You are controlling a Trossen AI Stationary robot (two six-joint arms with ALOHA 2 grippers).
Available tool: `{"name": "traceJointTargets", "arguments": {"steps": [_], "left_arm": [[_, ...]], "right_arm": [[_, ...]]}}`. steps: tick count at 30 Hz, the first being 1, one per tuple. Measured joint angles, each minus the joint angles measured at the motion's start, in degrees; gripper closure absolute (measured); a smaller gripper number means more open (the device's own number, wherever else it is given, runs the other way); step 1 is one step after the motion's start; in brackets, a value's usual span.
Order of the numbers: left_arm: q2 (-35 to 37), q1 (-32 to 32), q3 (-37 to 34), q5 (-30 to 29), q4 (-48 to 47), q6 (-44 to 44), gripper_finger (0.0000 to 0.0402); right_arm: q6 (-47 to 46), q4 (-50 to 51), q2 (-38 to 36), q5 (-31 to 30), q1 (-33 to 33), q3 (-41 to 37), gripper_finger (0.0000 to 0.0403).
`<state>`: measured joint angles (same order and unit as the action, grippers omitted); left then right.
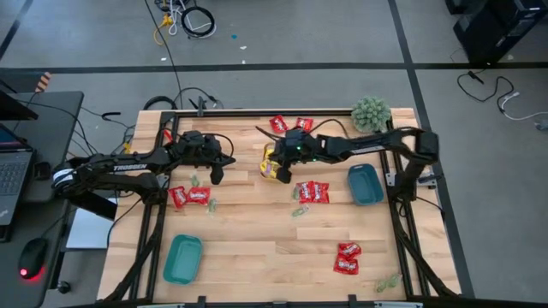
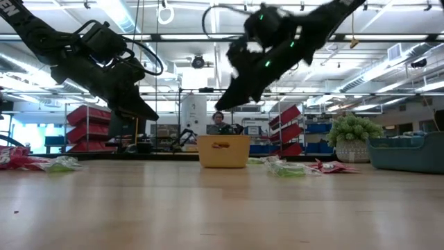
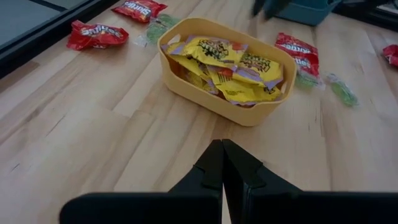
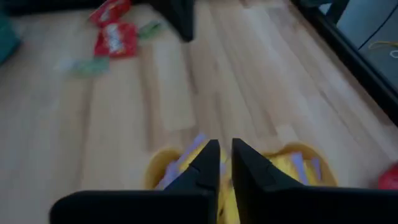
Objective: Sort candy
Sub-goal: Put the red packet of candy into the blue bin
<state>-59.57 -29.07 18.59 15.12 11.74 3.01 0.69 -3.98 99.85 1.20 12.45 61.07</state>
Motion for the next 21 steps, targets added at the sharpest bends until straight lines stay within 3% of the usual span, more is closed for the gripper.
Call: {"name": "traceJointTargets", "arguments": {"steps": [5,10,15,21], "left_arm": [[0.0,0.0,0.0,0.0,0.4,-2.3,0.0396],[0.0,0.0,0.0,0.0,0.4,-2.7,0.0396],[0.0,0.0,0.0,0.0,0.5,-2.8,0.0396],[0.0,0.0,0.0,0.0,0.4,-2.8,0.0396]], "right_arm": [[-0.8,16.0,-7.8,0.0,-5.0,-0.4,0.0331],[-9.2,27.1,-11.6,-1.5,-10.4,-3.9,0.0274],[-17.3,28.9,-12.0,-3.4,-13.2,-10.9,0.0218],[-17.6,24.3,-10.8,-4.7,-13.4,-17.2,0.0175]]}}
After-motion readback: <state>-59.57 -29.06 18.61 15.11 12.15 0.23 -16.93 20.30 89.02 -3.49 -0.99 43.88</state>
